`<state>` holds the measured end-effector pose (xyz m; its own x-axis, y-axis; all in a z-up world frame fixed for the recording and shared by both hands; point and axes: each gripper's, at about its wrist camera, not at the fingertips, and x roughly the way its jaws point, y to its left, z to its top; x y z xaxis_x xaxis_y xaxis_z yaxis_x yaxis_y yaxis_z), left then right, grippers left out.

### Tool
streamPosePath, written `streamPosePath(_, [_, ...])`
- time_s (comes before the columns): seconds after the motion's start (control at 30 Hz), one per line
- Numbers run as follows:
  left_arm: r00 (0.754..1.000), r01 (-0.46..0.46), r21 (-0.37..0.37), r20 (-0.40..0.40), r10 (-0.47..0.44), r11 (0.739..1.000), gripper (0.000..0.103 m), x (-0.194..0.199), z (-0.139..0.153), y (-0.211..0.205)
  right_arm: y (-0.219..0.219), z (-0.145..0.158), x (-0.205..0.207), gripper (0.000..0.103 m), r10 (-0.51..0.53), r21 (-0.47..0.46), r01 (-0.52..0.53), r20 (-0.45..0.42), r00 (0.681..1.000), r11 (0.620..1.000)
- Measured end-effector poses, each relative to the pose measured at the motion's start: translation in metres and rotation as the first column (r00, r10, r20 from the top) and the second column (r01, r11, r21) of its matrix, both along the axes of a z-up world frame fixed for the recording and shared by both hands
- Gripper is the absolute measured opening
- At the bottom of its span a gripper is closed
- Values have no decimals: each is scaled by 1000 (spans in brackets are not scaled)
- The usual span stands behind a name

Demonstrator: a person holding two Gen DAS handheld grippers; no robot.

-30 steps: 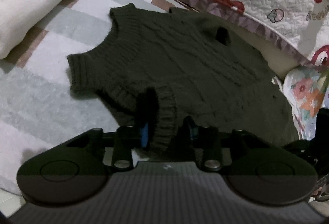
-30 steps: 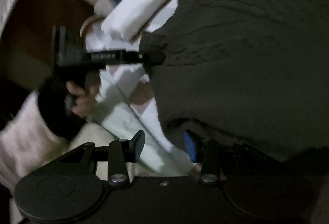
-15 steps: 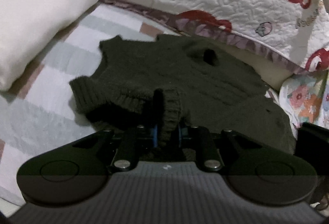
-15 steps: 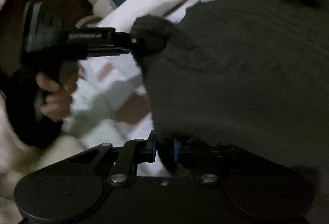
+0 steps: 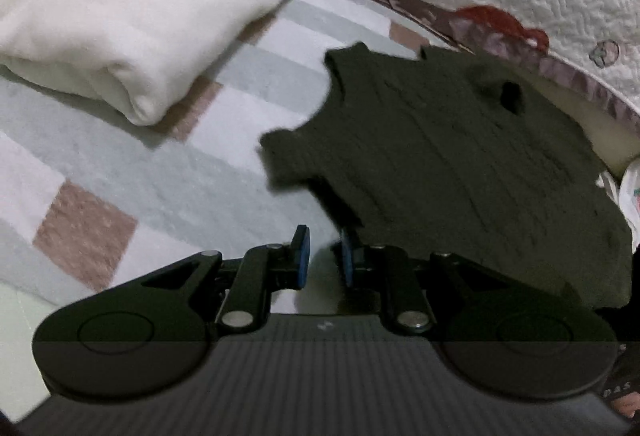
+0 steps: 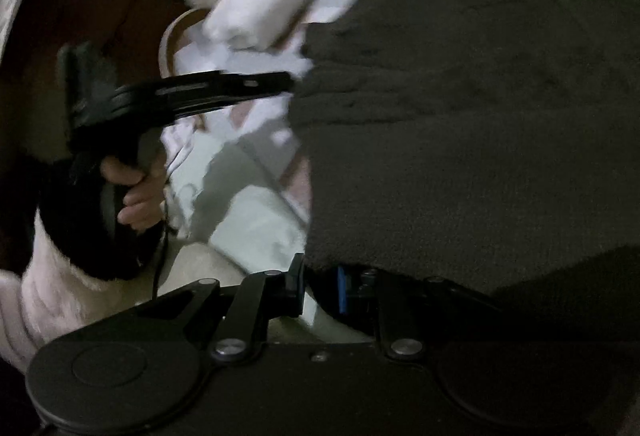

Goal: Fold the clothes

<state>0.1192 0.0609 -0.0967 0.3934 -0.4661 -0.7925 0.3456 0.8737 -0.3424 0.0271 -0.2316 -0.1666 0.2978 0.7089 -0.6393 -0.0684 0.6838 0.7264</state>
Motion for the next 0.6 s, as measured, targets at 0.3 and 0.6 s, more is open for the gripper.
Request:
streamPosePath(0.3, [978, 187, -192, 128, -164, 964, 18, -25, 22, -27, 7, 6, -8, 21, 30, -36, -29, 33, 999, 999])
streamPosePath(0.6, [947, 320, -54, 4, -320, 946, 20, -28, -15, -58, 36, 53, -8, 44, 160, -237, -128, 123, 979, 963])
